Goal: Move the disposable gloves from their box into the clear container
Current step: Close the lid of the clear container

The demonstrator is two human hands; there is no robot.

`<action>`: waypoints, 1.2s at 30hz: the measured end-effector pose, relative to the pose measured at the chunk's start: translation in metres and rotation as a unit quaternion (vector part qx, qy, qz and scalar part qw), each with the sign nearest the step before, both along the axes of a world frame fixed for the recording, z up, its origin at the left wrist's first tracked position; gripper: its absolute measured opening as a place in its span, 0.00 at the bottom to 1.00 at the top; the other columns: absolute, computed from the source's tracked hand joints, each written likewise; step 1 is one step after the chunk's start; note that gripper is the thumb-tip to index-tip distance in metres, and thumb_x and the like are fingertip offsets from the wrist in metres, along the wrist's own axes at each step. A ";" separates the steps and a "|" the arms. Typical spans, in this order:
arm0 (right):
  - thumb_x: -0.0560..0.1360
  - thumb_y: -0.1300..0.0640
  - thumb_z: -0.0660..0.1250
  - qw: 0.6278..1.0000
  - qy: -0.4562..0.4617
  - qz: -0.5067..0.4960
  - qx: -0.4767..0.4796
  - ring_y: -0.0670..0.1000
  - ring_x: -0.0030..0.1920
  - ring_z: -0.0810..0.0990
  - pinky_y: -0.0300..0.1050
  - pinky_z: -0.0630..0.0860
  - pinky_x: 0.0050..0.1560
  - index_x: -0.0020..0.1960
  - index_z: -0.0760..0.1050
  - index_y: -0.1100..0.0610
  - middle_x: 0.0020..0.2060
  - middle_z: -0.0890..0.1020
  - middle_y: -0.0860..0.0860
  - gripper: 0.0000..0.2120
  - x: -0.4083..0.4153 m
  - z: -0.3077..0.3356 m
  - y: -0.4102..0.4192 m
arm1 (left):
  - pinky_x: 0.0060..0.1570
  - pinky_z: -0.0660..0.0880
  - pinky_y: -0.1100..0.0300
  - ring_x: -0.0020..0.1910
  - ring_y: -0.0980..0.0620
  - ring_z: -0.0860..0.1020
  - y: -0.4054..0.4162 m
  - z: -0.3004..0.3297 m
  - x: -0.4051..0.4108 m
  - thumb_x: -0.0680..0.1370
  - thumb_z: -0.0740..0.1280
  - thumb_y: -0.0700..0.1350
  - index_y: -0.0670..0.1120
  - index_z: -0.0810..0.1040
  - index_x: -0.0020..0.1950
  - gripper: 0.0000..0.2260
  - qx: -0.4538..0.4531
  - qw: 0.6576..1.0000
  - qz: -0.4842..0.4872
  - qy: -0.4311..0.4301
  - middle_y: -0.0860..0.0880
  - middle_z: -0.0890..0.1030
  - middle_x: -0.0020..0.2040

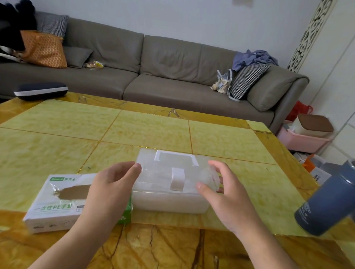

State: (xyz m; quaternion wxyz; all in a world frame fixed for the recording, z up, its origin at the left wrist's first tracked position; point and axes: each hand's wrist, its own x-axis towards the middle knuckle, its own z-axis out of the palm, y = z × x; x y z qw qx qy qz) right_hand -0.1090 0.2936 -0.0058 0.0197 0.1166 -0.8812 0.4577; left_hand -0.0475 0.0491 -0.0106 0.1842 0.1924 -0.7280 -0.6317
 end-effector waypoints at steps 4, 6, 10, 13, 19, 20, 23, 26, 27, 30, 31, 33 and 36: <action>0.79 0.43 0.71 1.000 0.010 -0.013 0.011 0.41 0.65 0.74 0.47 0.76 0.63 0.74 0.66 0.38 0.67 0.74 0.36 0.27 0.000 -0.001 -0.003 | 0.48 0.74 0.64 0.52 0.62 0.82 -0.002 0.002 0.002 0.79 0.71 0.55 0.54 0.87 0.57 0.10 -0.017 1.000 0.007 0.002 0.65 0.86 0.46; 0.79 0.43 0.71 1.000 0.013 -0.017 0.020 0.43 0.67 0.74 0.50 0.75 0.67 0.75 0.66 0.39 0.68 0.73 0.37 0.27 0.000 -0.001 -0.004 | 0.48 0.74 0.65 0.52 0.64 0.82 -0.002 0.004 0.005 0.79 0.71 0.55 0.53 0.87 0.58 0.11 -0.040 0.999 0.011 0.008 0.64 0.86 0.47; 0.79 0.43 0.71 1.000 0.008 -0.017 0.024 0.44 0.69 0.73 0.52 0.75 0.69 0.76 0.65 0.39 0.70 0.73 0.38 0.28 0.000 -0.001 -0.003 | 0.48 0.74 0.67 0.51 0.66 0.81 -0.001 0.003 0.009 0.79 0.71 0.57 0.52 0.87 0.59 0.13 -0.105 0.994 0.025 0.005 0.61 0.86 0.50; 0.78 0.43 0.71 0.999 0.009 -0.020 0.038 0.46 0.70 0.73 0.56 0.75 0.69 0.76 0.65 0.39 0.70 0.73 0.39 0.29 0.001 -0.002 -0.004 | 0.48 0.75 0.65 0.50 0.68 0.79 0.000 0.001 0.011 0.78 0.72 0.56 0.51 0.87 0.57 0.13 -0.147 0.988 0.044 -0.011 0.60 0.86 0.49; 0.79 0.44 0.71 0.998 0.005 -0.016 0.053 0.45 0.72 0.71 0.56 0.75 0.70 0.77 0.63 0.40 0.71 0.71 0.39 0.30 0.004 -0.002 -0.005 | 0.54 0.78 0.59 0.53 0.63 0.82 -0.005 -0.003 0.011 0.78 0.73 0.55 0.52 0.86 0.58 0.12 -0.160 0.987 0.027 -0.015 0.59 0.86 0.49; 0.79 0.44 0.71 0.998 0.005 -0.016 0.053 0.45 0.72 0.71 0.56 0.75 0.70 0.77 0.63 0.40 0.72 0.71 0.39 0.30 0.004 -0.001 -0.005 | 0.54 0.77 0.59 0.54 0.63 0.81 -0.006 -0.004 0.010 0.78 0.72 0.55 0.52 0.85 0.59 0.12 -0.162 0.986 0.021 -0.013 0.59 0.85 0.49; 0.79 0.44 0.71 0.998 0.008 -0.016 0.061 0.45 0.71 0.71 0.54 0.75 0.70 0.77 0.63 0.41 0.71 0.71 0.39 0.31 0.004 0.000 -0.005 | 0.51 0.74 0.63 0.55 0.64 0.80 -0.005 -0.003 0.010 0.79 0.72 0.54 0.53 0.81 0.64 0.14 -0.178 0.984 0.008 -0.005 0.61 0.84 0.52; 0.80 0.44 0.71 0.998 0.015 -0.012 0.067 0.42 0.70 0.69 0.47 0.72 0.69 0.78 0.63 0.40 0.71 0.70 0.37 0.30 0.005 0.001 -0.006 | 0.45 0.72 0.70 0.55 0.67 0.78 -0.003 -0.003 0.011 0.78 0.72 0.55 0.63 0.73 0.72 0.22 -0.204 0.978 -0.045 0.010 0.65 0.77 0.61; 0.80 0.45 0.70 0.997 0.017 -0.009 0.070 0.40 0.70 0.67 0.44 0.70 0.68 0.78 0.64 0.40 0.71 0.69 0.36 0.29 0.006 0.001 -0.006 | 0.45 0.74 0.70 0.55 0.66 0.77 -0.003 -0.004 0.011 0.77 0.73 0.57 0.67 0.71 0.73 0.25 -0.229 0.971 -0.070 0.010 0.66 0.73 0.65; 0.81 0.45 0.70 0.996 0.025 -0.004 0.080 0.39 0.68 0.65 0.40 0.66 0.65 0.78 0.64 0.40 0.71 0.68 0.36 0.29 0.006 0.001 -0.007 | 0.51 0.81 0.57 0.50 0.60 0.79 0.000 -0.010 0.013 0.75 0.73 0.62 0.70 0.70 0.72 0.27 -0.319 0.943 -0.094 0.001 0.65 0.65 0.73; 0.81 0.45 0.69 0.996 0.026 -0.003 0.082 0.38 0.68 0.65 0.40 0.65 0.64 0.78 0.64 0.40 0.71 0.68 0.36 0.29 0.006 0.001 -0.007 | 0.51 0.81 0.52 0.51 0.57 0.80 0.001 -0.013 0.012 0.75 0.73 0.61 0.69 0.70 0.72 0.26 -0.336 0.938 -0.087 0.003 0.63 0.65 0.74; 0.81 0.45 0.69 0.996 0.028 -0.002 0.084 0.37 0.67 0.64 0.39 0.64 0.64 0.79 0.63 0.40 0.71 0.67 0.36 0.29 0.007 0.001 -0.008 | 0.51 0.82 0.48 0.55 0.50 0.80 0.002 -0.016 0.010 0.75 0.74 0.60 0.67 0.71 0.71 0.26 -0.355 0.932 -0.075 0.011 0.59 0.66 0.74; 0.81 0.45 0.69 0.996 0.029 -0.003 0.090 0.38 0.68 0.64 0.38 0.64 0.64 0.78 0.64 0.41 0.70 0.67 0.35 0.28 0.008 0.002 -0.008 | 0.48 0.81 0.49 0.53 0.48 0.80 0.001 -0.020 0.006 0.76 0.74 0.58 0.63 0.73 0.72 0.26 -0.400 0.914 -0.065 0.014 0.54 0.69 0.75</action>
